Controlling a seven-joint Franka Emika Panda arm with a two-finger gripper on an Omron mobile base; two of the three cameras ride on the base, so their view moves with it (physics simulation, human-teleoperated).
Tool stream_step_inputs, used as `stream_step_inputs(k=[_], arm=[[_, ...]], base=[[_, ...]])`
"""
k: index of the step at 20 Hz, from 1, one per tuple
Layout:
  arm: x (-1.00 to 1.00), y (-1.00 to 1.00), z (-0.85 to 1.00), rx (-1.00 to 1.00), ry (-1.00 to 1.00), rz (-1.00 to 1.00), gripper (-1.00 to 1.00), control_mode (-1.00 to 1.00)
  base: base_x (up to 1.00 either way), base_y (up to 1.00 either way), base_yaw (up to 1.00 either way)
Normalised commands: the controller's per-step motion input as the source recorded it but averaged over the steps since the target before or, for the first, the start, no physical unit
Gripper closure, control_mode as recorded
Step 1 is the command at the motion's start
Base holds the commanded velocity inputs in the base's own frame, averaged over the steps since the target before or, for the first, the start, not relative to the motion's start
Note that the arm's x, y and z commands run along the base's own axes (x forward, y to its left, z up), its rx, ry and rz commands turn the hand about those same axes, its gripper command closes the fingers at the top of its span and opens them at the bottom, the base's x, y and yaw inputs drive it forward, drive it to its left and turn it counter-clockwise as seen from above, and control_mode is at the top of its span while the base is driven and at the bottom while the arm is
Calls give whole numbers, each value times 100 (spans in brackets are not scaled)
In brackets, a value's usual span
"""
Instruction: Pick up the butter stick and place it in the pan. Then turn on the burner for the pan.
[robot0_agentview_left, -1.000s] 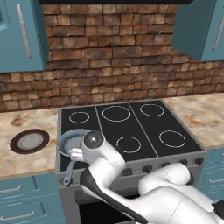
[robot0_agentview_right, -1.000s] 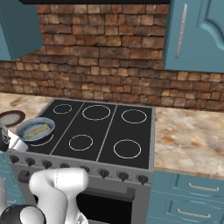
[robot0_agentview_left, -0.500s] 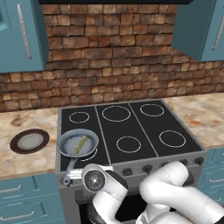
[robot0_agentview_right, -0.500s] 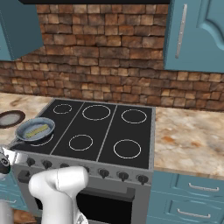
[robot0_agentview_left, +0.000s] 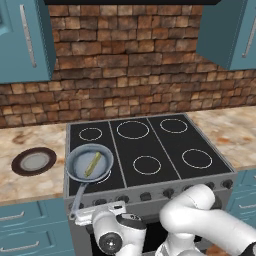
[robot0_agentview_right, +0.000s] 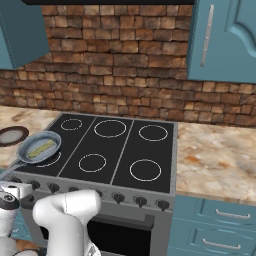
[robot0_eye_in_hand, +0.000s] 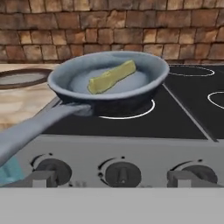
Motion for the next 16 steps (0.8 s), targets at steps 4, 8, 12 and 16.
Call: stream_step_inputs(k=[4,8,12,16], arm=[[-11,11,-13,-2,-20,1,-100,-100],[-6,0,0,0,-20,0,-100,-100],[0,8,-1,-1,-22,0,-100,-100],[0,32,-10,0,-16,2,-100,-100]], base=[[0,0,0],[0,0,0],[0,0,0],[0,0,0]])
